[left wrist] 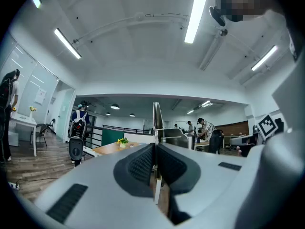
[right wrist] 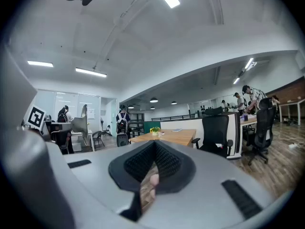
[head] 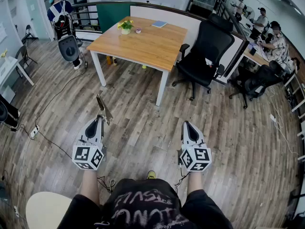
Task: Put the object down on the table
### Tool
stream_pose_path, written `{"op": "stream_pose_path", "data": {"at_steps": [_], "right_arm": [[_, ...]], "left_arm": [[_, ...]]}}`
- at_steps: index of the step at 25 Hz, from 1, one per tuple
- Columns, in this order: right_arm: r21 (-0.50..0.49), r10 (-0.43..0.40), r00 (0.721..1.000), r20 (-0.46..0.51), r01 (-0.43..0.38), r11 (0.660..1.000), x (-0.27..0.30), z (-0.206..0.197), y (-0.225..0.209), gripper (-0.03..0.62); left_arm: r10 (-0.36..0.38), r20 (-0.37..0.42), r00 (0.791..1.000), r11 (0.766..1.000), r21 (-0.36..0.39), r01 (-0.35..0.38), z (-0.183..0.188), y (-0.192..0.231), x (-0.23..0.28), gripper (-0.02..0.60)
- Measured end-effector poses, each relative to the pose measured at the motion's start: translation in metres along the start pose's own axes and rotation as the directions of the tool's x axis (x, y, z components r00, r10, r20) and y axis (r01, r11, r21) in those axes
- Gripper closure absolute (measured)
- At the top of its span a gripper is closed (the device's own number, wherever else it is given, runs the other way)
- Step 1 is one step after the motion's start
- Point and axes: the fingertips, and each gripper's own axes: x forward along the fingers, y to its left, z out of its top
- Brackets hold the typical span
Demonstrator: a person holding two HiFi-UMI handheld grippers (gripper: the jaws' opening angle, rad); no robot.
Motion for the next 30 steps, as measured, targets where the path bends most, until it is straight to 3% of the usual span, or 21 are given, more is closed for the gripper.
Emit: {"op": "stream_pose_path", "data": {"at_steps": [30], "right_arm": [[0.019,0.014,1.000,0.016,-0.014,1.000,-0.001,0.001,-0.026,0.589]], "left_arm": [[0.010,-0.015,1.000,1.000,0.017,-0.009,-0.004,-0.023,0.014,0.568]]}}
